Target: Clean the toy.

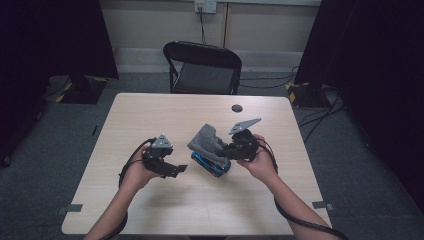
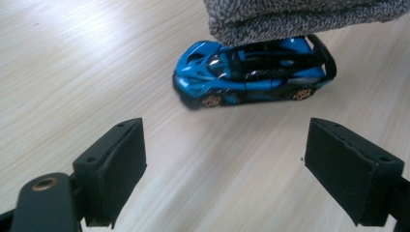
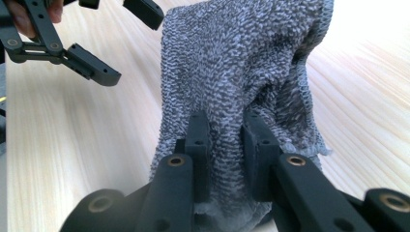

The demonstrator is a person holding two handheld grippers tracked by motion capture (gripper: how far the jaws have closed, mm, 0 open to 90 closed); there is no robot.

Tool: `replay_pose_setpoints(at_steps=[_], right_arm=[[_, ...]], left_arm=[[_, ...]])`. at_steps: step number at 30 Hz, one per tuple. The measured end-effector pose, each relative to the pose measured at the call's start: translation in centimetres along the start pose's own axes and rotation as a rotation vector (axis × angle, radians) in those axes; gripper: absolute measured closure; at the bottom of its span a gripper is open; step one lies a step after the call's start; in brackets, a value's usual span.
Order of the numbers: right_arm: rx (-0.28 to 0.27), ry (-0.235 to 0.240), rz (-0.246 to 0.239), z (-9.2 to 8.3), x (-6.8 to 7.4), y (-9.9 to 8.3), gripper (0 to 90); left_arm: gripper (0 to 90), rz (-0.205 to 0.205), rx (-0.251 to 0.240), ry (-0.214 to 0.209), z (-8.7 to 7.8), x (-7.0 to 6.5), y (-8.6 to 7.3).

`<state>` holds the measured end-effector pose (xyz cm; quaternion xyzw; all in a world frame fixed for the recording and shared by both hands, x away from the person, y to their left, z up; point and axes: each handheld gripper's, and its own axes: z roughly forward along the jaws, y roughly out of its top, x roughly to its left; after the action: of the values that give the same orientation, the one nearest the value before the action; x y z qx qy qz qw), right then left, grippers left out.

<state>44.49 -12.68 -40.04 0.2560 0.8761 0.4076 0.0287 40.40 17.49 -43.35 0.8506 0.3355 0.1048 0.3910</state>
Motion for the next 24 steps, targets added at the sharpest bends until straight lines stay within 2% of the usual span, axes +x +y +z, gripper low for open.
replay_pose_setpoints(at_steps=[9, 14, 18, 20, 24], right_arm=[[0.032, 0.056, -0.050, 3.4, 3.0, 1.5, 75.2], [0.050, 0.085, -0.067, 5.3, 4.4, 1.4, 75.3], [0.082, 0.115, -0.085, 7.1, 5.5, 1.0, 75.2], [0.101, 0.125, -0.095, 7.9, 5.9, 0.7, 75.2], [0.132, 0.143, -0.096, 9.5, 6.5, 0.1, 75.0]], left_arm=[[14.8, -0.030, -0.027, 0.035, -3.0, 0.7, -1.3], [15.2, -0.017, -0.070, 0.043, -4.5, 0.7, -1.0], [15.4, -0.031, -0.078, 0.034, -4.4, 0.7, -1.3], [15.5, -0.028, -0.068, 0.032, -4.1, 0.8, -1.7], [15.7, -0.051, -0.053, 0.029, -3.6, 1.1, -2.6]])
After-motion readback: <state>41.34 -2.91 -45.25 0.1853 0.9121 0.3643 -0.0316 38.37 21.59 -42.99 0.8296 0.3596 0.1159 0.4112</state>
